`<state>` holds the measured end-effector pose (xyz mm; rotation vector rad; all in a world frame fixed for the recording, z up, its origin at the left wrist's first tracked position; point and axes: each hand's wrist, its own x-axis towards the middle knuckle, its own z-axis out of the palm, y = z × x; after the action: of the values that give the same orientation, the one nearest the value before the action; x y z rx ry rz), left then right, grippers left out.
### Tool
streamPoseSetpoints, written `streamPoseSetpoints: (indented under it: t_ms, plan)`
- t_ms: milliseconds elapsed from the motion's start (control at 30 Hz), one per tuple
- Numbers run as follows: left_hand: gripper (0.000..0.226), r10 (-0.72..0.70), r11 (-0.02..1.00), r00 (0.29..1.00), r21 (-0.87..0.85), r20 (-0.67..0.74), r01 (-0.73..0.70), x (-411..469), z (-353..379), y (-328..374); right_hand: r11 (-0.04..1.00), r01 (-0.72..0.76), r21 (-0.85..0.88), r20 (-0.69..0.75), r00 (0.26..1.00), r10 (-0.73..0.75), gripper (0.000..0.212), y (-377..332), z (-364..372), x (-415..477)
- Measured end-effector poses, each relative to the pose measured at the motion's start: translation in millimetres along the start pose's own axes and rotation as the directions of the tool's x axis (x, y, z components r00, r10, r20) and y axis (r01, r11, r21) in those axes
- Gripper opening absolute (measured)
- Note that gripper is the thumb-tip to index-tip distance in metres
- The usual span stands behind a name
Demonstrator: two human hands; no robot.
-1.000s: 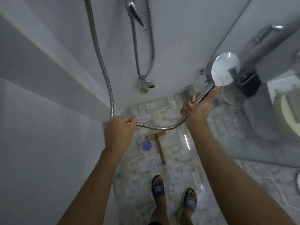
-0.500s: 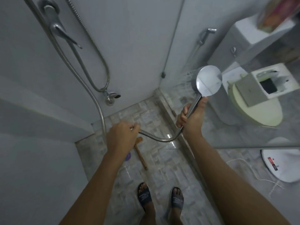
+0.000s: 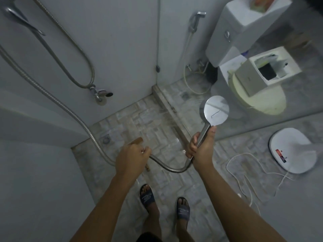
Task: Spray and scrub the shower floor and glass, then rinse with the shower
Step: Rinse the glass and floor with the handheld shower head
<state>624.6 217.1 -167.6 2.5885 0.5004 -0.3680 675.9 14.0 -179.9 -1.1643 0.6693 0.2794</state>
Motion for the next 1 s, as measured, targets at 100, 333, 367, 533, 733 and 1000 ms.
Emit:
streamPoseSetpoints:
  t_ms: [100, 333, 367, 533, 733, 1000]
  plan:
    - [0.05, -0.015, 0.999, 0.997, 0.045, 0.081, 0.011, -26.1, 17.9, 17.8, 0.999, 0.031, -0.021, -0.03, 0.999, -0.032, 0.076, -2.2, -35.5, -12.7]
    - [0.053, -0.012, 0.997, 0.991, 0.079, 0.136, 0.002, -78.5, 66.3, 53.4, 0.997, 0.007, -0.079, -0.13, 0.991, -0.018, 0.077, 6.7, -114.5, -36.3]
    - [0.053, 0.001, 0.996, 0.99, 0.087, 0.142, -0.013, -85.8, 73.8, 59.3, 0.996, -0.006, -0.09, -0.128, 0.992, -0.006, 0.078, 10.7, -125.5, -40.2]
    - [0.052, -0.009, 0.992, 0.984, 0.122, 0.178, -0.013, -109.3, 95.3, 70.3, 0.993, -0.054, -0.107, -0.077, 0.996, 0.046, 0.084, 29.6, -154.5, -57.6]
    - [0.05, -0.005, 0.992, 0.992, 0.128, 0.128, -0.011, -112.4, 91.8, 67.3, 0.992, -0.117, -0.039, -0.057, 0.992, 0.115, 0.078, 26.1, -158.5, -62.5]
    - [0.053, -0.072, 0.996, 0.995, 0.063, 0.07, 0.067, -99.7, 68.6, 53.9, 0.991, -0.133, -0.023, 0.055, 0.989, 0.134, 0.075, 18.1, -124.7, -53.9]
